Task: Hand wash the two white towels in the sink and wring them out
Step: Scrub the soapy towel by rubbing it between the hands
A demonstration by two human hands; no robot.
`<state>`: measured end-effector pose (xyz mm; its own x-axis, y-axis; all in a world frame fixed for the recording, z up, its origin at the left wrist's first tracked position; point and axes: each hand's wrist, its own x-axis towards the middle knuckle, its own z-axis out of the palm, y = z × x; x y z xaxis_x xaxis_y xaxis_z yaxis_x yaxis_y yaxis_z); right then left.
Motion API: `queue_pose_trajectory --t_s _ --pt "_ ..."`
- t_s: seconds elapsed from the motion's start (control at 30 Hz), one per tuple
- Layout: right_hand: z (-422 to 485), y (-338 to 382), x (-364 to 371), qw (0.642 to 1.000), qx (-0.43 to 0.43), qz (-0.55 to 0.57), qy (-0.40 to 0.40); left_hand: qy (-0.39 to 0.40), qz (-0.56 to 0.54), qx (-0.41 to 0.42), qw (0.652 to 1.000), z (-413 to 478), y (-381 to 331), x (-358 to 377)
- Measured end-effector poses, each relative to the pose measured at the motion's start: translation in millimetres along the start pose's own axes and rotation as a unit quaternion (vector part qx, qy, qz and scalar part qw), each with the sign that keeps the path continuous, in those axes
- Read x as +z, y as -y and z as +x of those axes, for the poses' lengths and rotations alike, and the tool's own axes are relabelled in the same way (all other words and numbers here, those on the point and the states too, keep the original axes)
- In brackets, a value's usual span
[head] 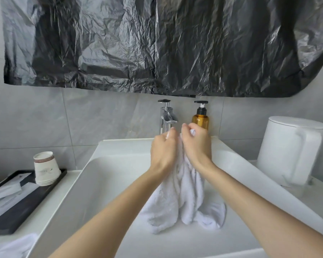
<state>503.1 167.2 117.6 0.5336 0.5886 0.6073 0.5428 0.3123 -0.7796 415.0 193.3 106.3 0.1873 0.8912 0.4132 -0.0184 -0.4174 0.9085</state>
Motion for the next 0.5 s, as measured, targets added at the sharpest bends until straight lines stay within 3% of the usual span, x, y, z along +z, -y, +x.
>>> queue_pose_trajectory --t_s 0.1,0.23,0.37,0.5 --pt "-17.1 7.4 7.3 0.997 -0.061 0.017 0.043 -0.045 -0.017 -0.046 0.998 10.6 10.2 -10.0" --pt "0.9 6.6 15.6 1.0 0.02 0.003 0.013 -0.026 -0.031 -0.058 0.997 6.3 12.0 -11.6" --pt "-17.3 2.5 13.1 0.997 -0.045 0.014 0.068 -0.02 -0.045 -0.075 0.996 10.2 11.8 -11.7" --pt "5.1 0.9 14.9 0.998 0.053 0.014 0.008 0.002 -0.043 -0.043 0.998 0.5 6.7 -6.9"
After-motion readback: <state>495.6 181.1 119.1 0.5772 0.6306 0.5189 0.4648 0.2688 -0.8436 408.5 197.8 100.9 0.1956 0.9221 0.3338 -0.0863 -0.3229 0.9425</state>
